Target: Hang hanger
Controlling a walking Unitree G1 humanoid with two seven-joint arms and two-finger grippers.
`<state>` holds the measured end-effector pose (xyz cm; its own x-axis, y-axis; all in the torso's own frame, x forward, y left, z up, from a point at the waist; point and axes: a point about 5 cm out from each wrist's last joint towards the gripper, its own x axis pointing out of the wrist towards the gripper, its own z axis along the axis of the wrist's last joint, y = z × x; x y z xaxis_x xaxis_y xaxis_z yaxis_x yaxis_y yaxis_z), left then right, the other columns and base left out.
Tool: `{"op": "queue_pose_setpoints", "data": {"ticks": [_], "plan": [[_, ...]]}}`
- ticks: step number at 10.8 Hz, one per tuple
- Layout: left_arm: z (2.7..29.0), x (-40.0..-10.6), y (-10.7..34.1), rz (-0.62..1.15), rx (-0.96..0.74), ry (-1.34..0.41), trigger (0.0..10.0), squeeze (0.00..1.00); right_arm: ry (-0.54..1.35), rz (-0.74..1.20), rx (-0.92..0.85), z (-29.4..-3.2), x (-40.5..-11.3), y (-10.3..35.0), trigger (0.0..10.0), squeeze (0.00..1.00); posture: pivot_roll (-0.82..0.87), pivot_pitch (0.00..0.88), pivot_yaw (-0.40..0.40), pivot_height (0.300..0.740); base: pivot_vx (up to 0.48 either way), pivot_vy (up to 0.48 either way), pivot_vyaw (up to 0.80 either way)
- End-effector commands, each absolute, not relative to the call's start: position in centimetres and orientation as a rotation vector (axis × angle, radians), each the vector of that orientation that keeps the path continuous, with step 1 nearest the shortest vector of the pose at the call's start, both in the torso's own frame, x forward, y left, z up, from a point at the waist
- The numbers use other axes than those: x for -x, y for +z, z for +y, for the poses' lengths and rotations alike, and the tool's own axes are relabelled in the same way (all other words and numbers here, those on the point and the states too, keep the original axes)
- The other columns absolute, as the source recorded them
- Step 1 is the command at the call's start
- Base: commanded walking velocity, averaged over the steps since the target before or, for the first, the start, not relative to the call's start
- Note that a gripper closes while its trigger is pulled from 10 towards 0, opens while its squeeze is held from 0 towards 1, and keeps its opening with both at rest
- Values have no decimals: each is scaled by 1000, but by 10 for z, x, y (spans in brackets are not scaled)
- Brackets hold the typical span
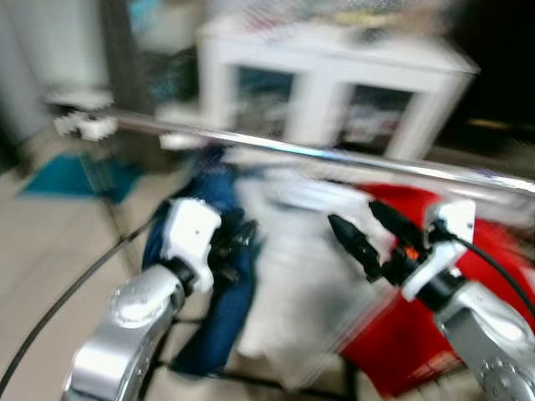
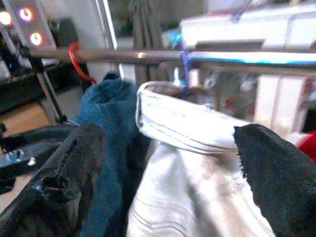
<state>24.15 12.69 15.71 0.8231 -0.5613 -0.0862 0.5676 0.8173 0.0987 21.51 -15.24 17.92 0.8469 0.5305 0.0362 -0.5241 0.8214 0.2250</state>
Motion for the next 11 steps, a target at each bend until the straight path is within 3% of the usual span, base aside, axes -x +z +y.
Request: {"op": "queue_pose_setpoints", "data": {"ticks": [1,3,9,11], "plan": [[130,-240,158,51,-134,-589,10000,0,613,-14,-234,-145,-213,187,10000,1000,66,0,-66,740,0,-424,0],[130,-240,158,50,-132,-587,10000,0,643,-14,-233,-143,-210,187,10000,1000,67,0,-69,740,0,-420,0],[131,-240,157,56,-108,-582,10000,0,693,-15,-237,-138,-210,191,10000,1000,64,0,-71,740,0,0,0],[131,-241,153,91,-126,-624,10000,0,598,-9,-115,-143,-230,189,10000,1000,62,0,-76,740,0,0,0]]}}
